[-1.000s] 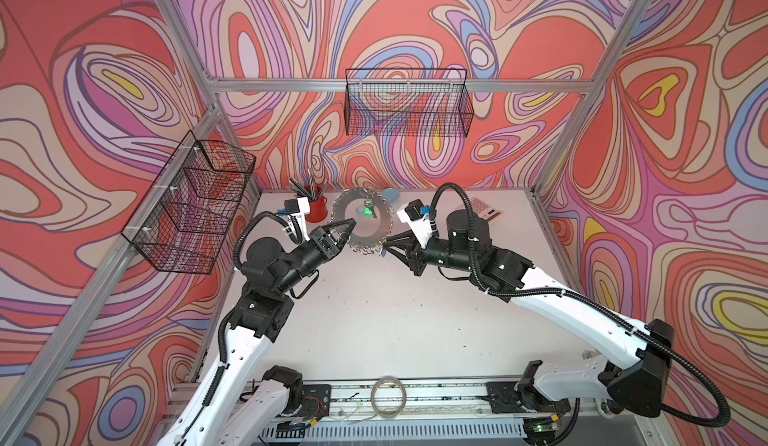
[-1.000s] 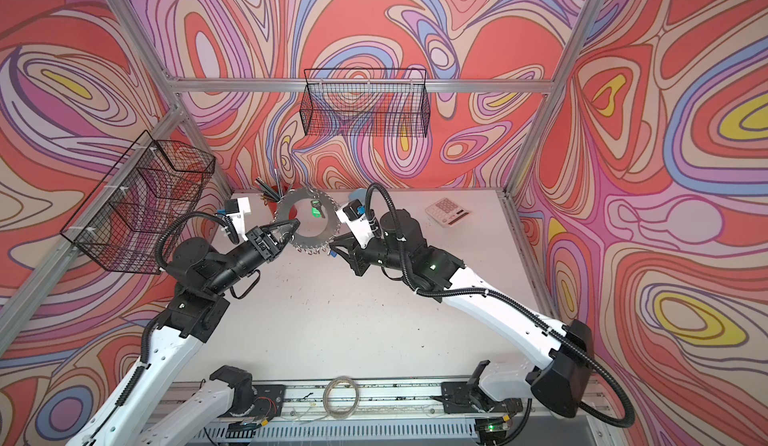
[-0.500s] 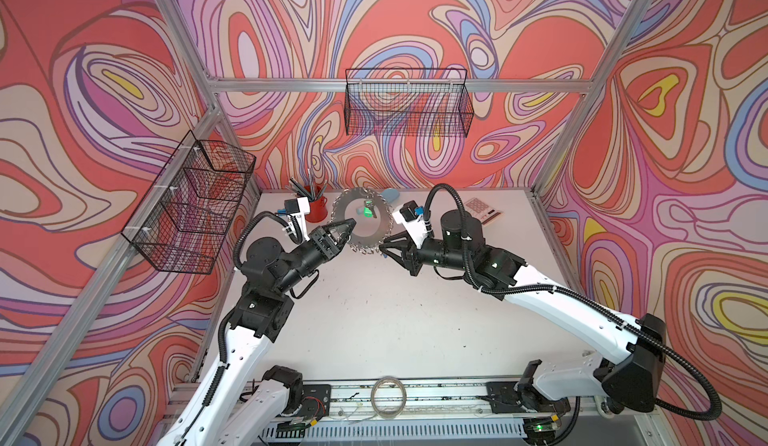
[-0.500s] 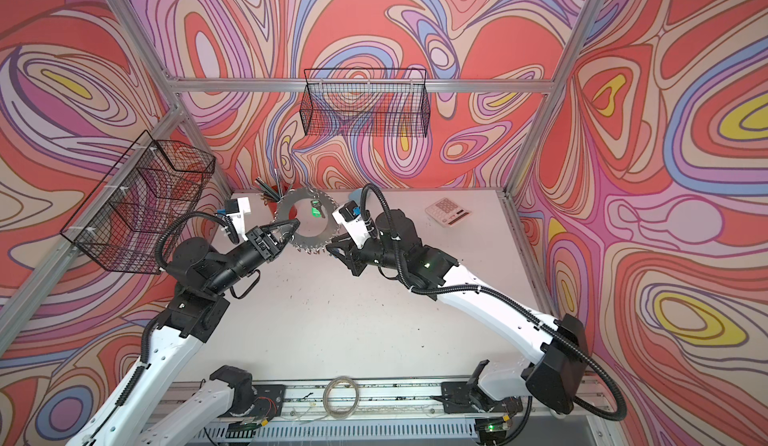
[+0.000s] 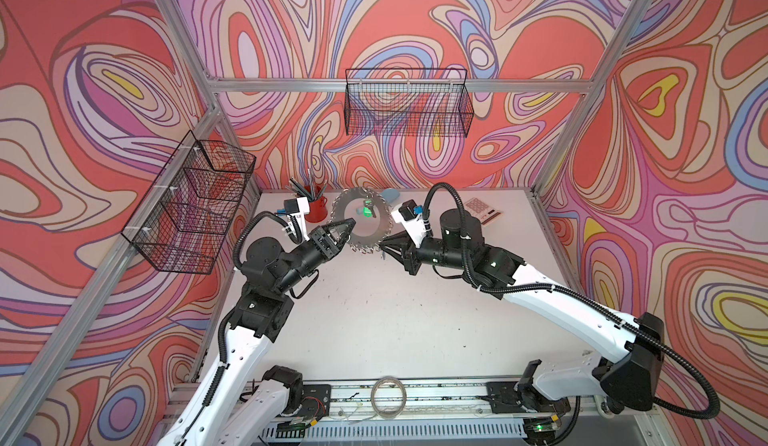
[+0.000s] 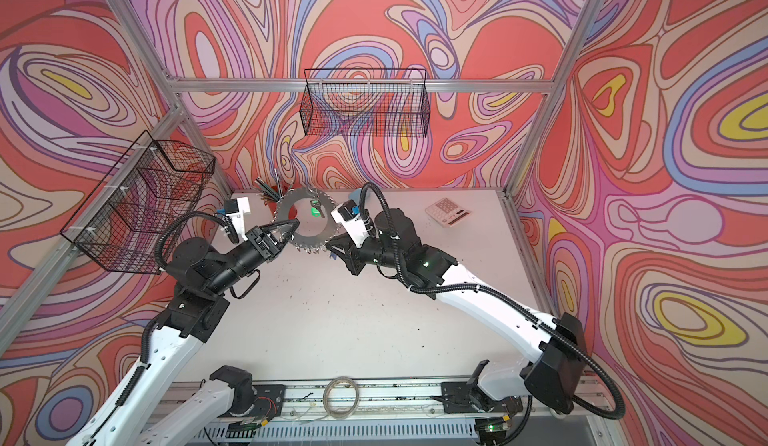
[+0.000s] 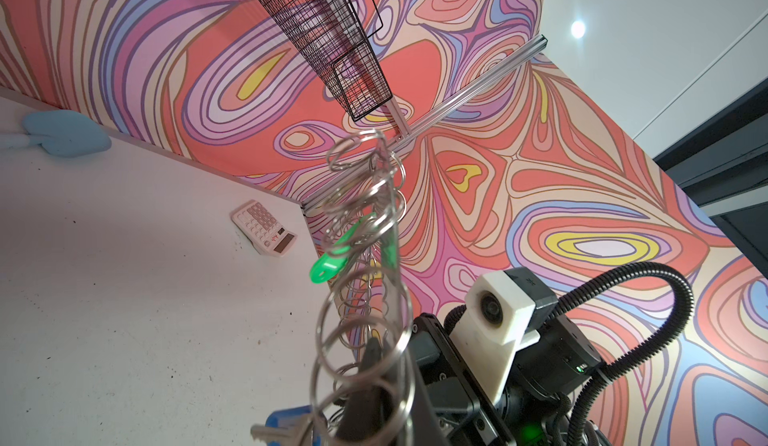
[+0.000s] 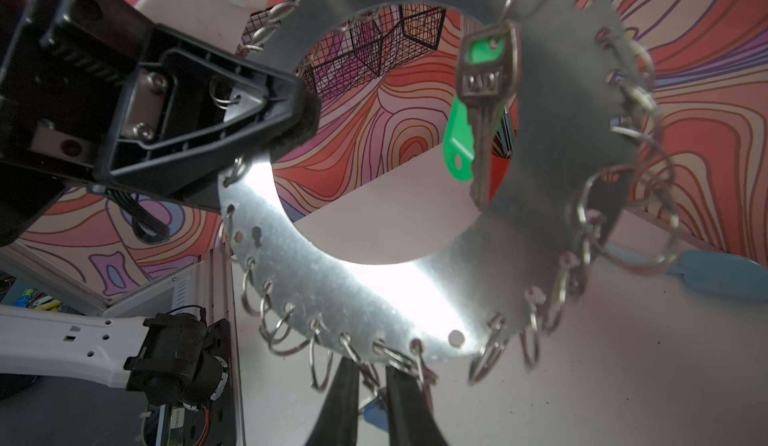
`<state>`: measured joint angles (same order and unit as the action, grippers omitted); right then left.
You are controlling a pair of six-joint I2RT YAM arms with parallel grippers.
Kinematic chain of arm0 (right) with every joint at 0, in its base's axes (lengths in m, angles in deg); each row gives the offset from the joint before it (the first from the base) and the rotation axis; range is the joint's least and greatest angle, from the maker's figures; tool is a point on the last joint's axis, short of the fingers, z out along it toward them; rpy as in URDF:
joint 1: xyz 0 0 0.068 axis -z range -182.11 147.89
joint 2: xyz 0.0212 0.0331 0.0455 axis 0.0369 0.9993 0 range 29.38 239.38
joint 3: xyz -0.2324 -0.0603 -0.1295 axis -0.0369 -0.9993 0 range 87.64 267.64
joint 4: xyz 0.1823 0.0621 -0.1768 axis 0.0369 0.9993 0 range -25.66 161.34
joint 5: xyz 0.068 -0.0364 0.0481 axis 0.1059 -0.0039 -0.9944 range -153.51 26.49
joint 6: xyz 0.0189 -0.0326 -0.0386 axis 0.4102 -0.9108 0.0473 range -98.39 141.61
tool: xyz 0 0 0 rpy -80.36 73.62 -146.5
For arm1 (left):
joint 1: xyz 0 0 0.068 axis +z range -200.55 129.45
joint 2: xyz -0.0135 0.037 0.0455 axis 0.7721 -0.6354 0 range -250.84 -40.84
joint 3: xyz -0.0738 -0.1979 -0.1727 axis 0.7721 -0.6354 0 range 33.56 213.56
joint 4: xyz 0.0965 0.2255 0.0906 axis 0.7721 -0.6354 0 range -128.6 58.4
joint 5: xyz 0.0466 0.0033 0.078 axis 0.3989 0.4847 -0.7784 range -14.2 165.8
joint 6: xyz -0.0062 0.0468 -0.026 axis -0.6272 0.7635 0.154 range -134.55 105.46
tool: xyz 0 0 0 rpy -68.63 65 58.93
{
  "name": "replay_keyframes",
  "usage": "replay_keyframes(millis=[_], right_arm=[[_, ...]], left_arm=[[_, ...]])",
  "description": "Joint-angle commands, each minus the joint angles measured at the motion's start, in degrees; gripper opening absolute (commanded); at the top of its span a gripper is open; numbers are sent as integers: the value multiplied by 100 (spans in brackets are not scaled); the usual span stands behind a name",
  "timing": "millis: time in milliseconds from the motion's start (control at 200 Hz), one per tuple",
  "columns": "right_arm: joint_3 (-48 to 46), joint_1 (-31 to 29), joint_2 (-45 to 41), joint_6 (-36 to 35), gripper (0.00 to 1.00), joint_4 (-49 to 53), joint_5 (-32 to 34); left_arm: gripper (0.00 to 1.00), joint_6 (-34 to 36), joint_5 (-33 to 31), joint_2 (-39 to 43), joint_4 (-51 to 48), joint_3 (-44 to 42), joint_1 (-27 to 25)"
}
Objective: Put the keys on the keyring
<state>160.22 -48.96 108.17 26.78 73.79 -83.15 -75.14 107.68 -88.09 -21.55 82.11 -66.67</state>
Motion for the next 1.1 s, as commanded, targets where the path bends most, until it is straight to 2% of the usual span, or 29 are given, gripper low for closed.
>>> replay_keyframes(millis=[0, 155, 396, 581, 716, 786, 1047, 1092], right_arm=[[208, 0, 38, -24, 15, -50, -99], [282, -7, 26, 37, 21, 15, -143], [332, -14, 66, 89, 11, 78, -198], [447, -85, 117, 81, 11, 172, -185], [573, -114, 162, 79, 18, 354, -119], [600, -129, 185, 83, 18, 397, -113], [676, -140, 212, 194, 0, 480, 91], [703, -140, 211, 221, 0, 517, 120]], left_arm=[[0, 48, 33, 71, 214, 163, 30], [0, 83, 68, 55, 129, 187, 23], [0, 83, 59, 67, 147, 128, 30], [0, 125, 60, 71, 48, 128, 30], [0, 214, 52, 76, -131, 172, 30], [0, 215, 60, 84, -134, 170, 30], [0, 223, 83, 88, -165, 120, 31], [0, 237, 87, 93, -186, 115, 30]])
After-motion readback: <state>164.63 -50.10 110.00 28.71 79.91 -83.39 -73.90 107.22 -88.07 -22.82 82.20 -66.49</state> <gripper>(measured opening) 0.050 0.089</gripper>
